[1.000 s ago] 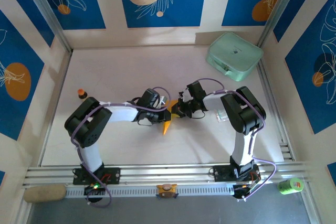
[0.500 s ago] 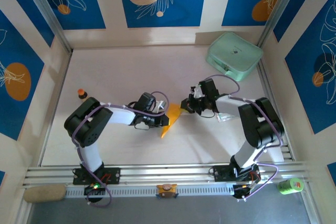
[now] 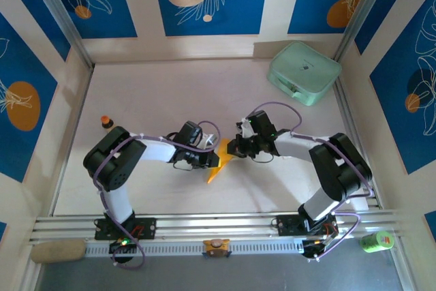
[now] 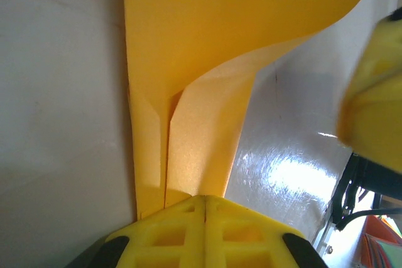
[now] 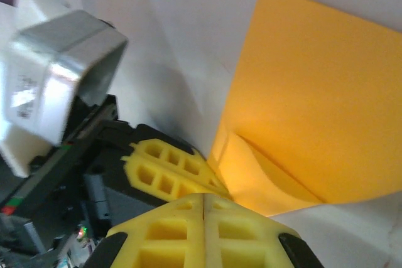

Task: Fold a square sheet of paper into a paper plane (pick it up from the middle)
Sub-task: Fold the wing for the fifth time at the center of the table.

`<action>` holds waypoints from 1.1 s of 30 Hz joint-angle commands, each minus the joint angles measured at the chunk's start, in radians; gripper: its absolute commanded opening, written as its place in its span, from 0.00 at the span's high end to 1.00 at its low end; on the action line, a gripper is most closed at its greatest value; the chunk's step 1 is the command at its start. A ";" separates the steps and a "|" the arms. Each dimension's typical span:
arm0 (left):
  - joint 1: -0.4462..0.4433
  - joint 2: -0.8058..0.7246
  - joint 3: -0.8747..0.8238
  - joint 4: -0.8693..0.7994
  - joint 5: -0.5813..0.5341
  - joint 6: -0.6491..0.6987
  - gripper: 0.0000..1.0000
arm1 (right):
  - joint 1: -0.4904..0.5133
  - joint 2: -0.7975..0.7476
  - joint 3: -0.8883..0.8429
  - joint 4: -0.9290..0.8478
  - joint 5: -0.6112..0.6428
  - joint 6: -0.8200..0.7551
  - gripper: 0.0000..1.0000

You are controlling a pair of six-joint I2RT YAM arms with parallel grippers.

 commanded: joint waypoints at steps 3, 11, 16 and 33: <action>-0.007 0.010 -0.035 -0.121 -0.042 -0.005 1.00 | 0.021 0.073 0.024 -0.033 0.019 -0.027 0.95; -0.007 0.019 -0.037 -0.157 -0.068 0.020 1.00 | -0.059 0.146 0.058 -0.046 0.075 -0.026 0.96; -0.009 0.024 -0.046 -0.160 -0.081 0.019 1.00 | -0.087 0.175 0.100 -0.058 0.077 -0.012 0.96; -0.018 0.028 -0.049 -0.169 -0.097 0.026 1.00 | -0.190 0.226 0.181 -0.103 0.109 -0.011 0.96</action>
